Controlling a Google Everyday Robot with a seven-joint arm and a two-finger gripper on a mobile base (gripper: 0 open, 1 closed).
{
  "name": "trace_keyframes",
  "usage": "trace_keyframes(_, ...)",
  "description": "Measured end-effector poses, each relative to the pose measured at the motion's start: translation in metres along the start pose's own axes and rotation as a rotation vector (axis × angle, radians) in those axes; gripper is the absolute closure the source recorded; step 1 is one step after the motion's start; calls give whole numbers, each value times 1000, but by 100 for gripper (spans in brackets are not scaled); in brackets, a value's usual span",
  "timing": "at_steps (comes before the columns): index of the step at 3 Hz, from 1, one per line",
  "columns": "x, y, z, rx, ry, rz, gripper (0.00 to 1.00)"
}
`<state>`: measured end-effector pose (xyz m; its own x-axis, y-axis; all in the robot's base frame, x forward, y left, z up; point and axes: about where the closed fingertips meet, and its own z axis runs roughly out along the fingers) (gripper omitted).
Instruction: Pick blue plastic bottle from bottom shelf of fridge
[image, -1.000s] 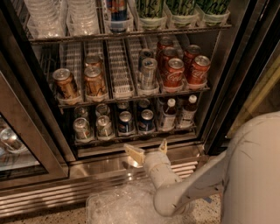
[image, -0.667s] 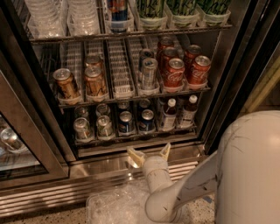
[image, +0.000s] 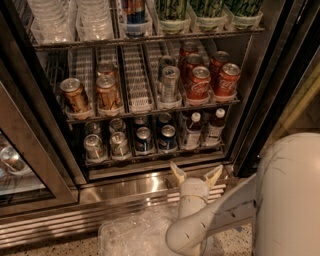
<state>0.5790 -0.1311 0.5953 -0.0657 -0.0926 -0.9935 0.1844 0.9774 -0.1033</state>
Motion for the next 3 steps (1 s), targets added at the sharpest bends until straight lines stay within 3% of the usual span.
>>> trace_keyframes(1, -11, -30, 8, 60, -55, -21, 0)
trace_keyframes(2, -32, -54, 18, 12, -114, -9, 0)
trace_keyframes(3, -47, -55, 28, -106, -129, 13, 0)
